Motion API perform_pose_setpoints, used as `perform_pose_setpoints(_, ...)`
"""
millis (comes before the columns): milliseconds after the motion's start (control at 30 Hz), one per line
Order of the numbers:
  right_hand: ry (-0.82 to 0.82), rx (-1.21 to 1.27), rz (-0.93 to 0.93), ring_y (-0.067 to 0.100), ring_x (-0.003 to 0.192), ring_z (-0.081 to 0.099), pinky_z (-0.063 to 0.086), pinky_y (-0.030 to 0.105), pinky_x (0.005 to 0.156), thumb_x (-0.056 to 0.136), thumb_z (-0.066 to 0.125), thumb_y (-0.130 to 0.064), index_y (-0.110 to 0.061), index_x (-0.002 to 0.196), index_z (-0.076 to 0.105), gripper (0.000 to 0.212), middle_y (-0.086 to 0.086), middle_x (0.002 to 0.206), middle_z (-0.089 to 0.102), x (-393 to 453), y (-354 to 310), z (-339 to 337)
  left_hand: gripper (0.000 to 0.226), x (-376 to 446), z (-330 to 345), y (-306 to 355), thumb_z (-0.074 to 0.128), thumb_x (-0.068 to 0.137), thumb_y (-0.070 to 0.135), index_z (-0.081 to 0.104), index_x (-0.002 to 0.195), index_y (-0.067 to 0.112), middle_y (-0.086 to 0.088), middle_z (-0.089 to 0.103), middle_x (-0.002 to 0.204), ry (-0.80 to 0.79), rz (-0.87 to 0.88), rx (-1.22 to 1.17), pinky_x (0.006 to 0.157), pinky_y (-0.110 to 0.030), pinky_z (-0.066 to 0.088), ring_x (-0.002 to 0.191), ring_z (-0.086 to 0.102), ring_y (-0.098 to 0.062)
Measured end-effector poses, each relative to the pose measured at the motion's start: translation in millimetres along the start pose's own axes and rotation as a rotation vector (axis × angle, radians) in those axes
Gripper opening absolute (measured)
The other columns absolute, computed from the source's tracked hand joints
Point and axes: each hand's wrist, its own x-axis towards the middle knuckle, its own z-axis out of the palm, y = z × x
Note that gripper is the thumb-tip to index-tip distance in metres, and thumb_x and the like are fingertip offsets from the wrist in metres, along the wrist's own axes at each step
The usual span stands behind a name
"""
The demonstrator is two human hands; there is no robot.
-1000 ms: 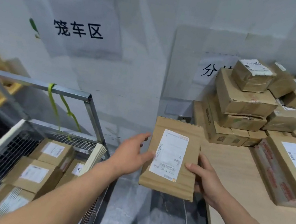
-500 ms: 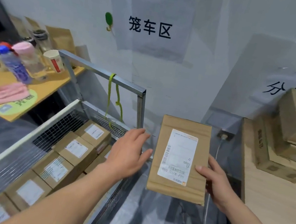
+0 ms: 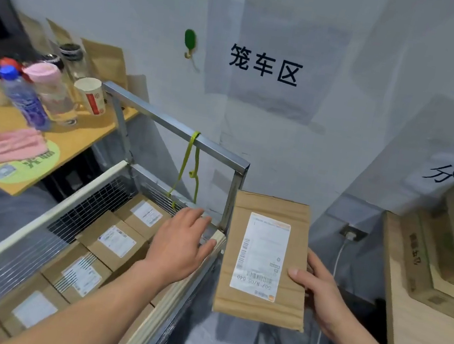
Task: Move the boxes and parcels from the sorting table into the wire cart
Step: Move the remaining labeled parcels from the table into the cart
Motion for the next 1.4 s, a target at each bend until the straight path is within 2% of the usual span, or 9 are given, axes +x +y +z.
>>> perform_pose_setpoints(133,-0.074,-0.021,-0.010,0.024,0.099,0.074,0.057,0.051,0.089,0.047,0.080,-0.051,-0.042,0.136,0.055,0.094,0.002,0.110,0.076,22,-10,35,0.057,-4,-10,-36,0.040,0.098,0.055,0.050,0.143,0.021,0.001,0.044,0.152,-0.009,-0.064,0.002,0.111,-0.042,0.037,0.140,0.037,-0.022)
perform_pose_setpoints(333,-0.161,-0.065,0.008,0.029,0.104,0.073,0.057,0.049,0.087,0.028,0.093,-0.067,-0.033,0.141,0.055,0.123,0.007,0.113,0.075,60,-16,90,0.070,-24,-24,-92,0.022,0.090,0.062,0.058,0.132,0.018,0.001,0.055,0.139,0.011,-0.163,0.012,0.101,-0.044,0.044,0.130,0.048,-0.024)
perform_pose_setpoints(467,-0.237,-0.092,0.022,0.029,0.100,0.074,0.056,0.040,0.076,0.032,0.093,-0.061,-0.033,0.141,0.055,0.119,0.007,0.111,0.076,83,-18,126,0.063,-45,-33,-122,0.031,0.092,0.057,0.061,0.130,0.017,0.000,0.060,0.134,0.043,-0.261,0.028,0.098,-0.045,0.048,0.126,0.053,-0.025)
perform_pose_setpoints(633,-0.384,-0.142,0.054,0.025,0.097,0.075,0.057,0.032,0.064,0.042,0.084,-0.048,-0.036,0.141,0.053,0.104,0.003,0.111,0.077,110,-28,174,0.077,-71,-43,-152,0.018,0.091,0.063,0.050,0.144,0.018,0.000,0.048,0.150,0.052,-0.424,0.030,0.111,-0.044,0.038,0.141,0.041,-0.025)
perform_pose_setpoints(800,-0.540,-0.193,0.066,0.029,0.097,0.075,0.055,0.039,0.075,0.038,0.088,-0.051,-0.036,0.137,0.056,0.106,0.004,0.108,0.077,143,-27,225,0.090,-102,-49,-164,0.002,0.084,0.065,0.035,0.154,0.020,0.002,0.032,0.161,0.050,-0.610,0.049,0.118,-0.039,0.024,0.150,0.024,-0.022)
perform_pose_setpoints(933,-0.719,-0.229,0.108,0.027,0.098,0.075,0.057,0.039,0.067,0.046,0.084,-0.047,-0.038,0.137,0.056,0.096,0.003,0.112,0.077,166,-22,262,0.068,-128,-49,-163,0.022,0.100,0.058,0.028,0.157,0.021,0.002,0.026,0.163,0.046,-0.793,0.060,0.121,-0.039,0.018,0.152,0.017,-0.021)
perform_pose_setpoints(1133,-0.899,-0.320,0.146,0.029,0.100,0.074,0.061,0.048,0.079,0.063,0.080,-0.034,-0.038,0.138,0.056,0.078,0.006,0.111,0.077,193,-13,296,0.064,-158,-31,-154,0.034,0.103,0.055,0.028,0.157,0.019,0.002,0.030,0.162,0.081,-1.027,0.018,0.120,-0.038,0.021,0.149,0.024,-0.018)
perform_pose_setpoints(1267,-0.970,-0.387,0.181,0.030,0.103,0.074,0.061,0.052,0.084,0.050,0.085,-0.045,-0.042,0.140,0.053,0.096,0.007,0.115,0.075,198,-3,309,0.066,-161,-14,-141,0.033,0.104,0.053,0.020,0.159,0.020,0.003,0.022,0.165,0.123,-1.118,-0.138,0.123,-0.036,0.021,0.151,0.020,-0.015)
perform_pose_setpoints(1400,-1.000,-0.434,0.222,0.028,0.105,0.073,0.059,0.057,0.088,0.052,0.085,-0.042,-0.039,0.145,0.050,0.100,0.004,0.117,0.075,203,13,315,0.065,-160,8,-138,0.037,0.104,0.051,0.019,0.159,0.020,0.002,0.021,0.166,0.152,-1.131,-0.226,0.123,-0.035,0.019,0.151,0.019,-0.016)
